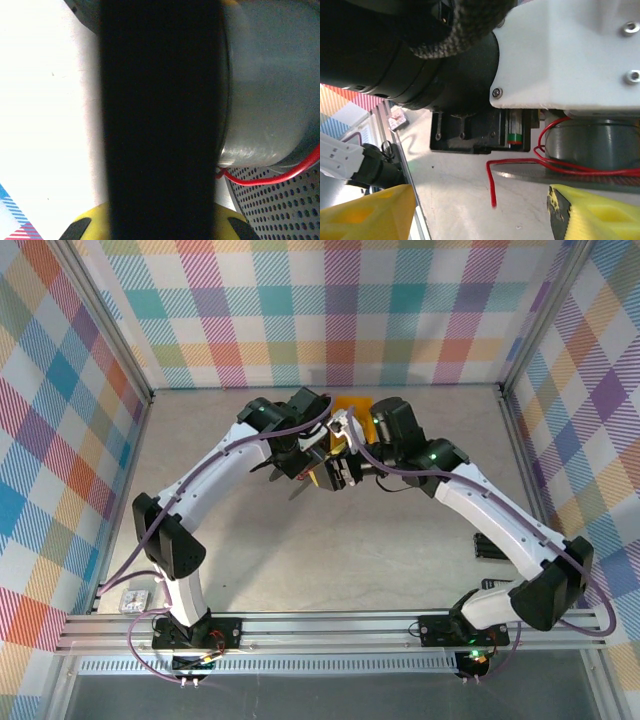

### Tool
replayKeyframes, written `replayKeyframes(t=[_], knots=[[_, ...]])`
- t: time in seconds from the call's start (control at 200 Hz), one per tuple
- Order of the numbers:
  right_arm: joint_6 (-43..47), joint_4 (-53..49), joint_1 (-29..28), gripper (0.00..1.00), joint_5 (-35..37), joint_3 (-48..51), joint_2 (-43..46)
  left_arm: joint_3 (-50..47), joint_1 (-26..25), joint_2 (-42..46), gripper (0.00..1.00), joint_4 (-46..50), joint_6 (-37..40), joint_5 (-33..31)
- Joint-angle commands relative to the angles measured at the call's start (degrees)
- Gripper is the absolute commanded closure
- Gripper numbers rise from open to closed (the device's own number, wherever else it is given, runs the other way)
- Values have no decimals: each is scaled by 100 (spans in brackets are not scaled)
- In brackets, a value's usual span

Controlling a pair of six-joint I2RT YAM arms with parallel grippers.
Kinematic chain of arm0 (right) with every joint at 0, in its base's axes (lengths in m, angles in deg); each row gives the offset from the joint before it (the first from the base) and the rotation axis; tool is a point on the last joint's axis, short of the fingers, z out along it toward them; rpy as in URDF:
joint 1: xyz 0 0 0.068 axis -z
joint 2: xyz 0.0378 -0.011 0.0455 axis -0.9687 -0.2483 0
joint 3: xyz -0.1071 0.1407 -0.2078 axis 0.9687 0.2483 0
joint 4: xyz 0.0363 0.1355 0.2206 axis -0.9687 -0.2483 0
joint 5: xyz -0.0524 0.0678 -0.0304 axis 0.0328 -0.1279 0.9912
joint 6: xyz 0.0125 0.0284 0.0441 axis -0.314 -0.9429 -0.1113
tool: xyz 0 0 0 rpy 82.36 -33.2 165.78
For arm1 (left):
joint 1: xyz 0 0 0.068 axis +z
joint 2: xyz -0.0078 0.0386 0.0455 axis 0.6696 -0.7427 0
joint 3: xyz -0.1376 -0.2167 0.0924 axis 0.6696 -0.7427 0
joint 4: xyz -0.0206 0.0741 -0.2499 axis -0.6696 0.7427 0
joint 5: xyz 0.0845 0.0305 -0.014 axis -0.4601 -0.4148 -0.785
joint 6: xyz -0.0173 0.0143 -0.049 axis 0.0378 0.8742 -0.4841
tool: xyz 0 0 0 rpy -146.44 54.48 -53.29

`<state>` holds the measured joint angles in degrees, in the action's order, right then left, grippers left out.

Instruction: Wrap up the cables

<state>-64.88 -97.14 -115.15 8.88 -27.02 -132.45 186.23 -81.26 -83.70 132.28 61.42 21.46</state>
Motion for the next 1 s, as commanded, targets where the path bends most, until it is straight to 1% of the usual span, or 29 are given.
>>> replayKeyframes(t=[0.0, 0.075, 0.165, 0.245, 0.365, 0.525, 0.615, 0.655, 0.73, 0.79, 0.85, 0.9, 0.935, 0.99], knots=[[156, -169, -64, 30, 286, -235, -179, 279, 21, -12, 100, 212, -163, 150], [166, -167, -77, 31, 208, -290, -255, 305, 20, -23, 100, 234, -176, 148], [181, -228, -128, 36, 106, -402, -335, 322, 20, -47, 100, 247, -175, 116], [192, -257, -182, 38, 74, -430, -367, 381, 28, -91, 100, 269, -198, 102], [184, -268, -238, 44, 27, -422, -392, 506, 38, -189, 100, 338, -242, 152], [166, -270, -335, 48, 8, -448, -454, 677, 53, -318, 100, 465, -281, 233], [166, -274, -370, 54, 59, -465, -489, 717, 56, -331, 100, 495, -286, 245], [165, -274, -378, 60, 74, -473, -493, 735, 55, -329, 100, 506, -295, 250], [158, -288, -388, 75, 103, -494, -516, 754, 55, -324, 100, 524, -295, 236], [163, -283, -389, 79, 129, -515, -516, 763, 55, -318, 100, 537, -300, 236], [166, -277, -389, 88, 190, -515, -500, 770, 55, -312, 100, 546, -296, 232], [181, -289, -389, 94, 219, -525, -480, 762, 55, -309, 100, 547, -295, 229], [207, -312, -389, 100, 253, -543, -461, 746, 56, -307, 100, 538, -305, 221], [295, -351, -387, 100, 323, -563, -410, 691, 55, -305, 100, 503, -318, 192]])
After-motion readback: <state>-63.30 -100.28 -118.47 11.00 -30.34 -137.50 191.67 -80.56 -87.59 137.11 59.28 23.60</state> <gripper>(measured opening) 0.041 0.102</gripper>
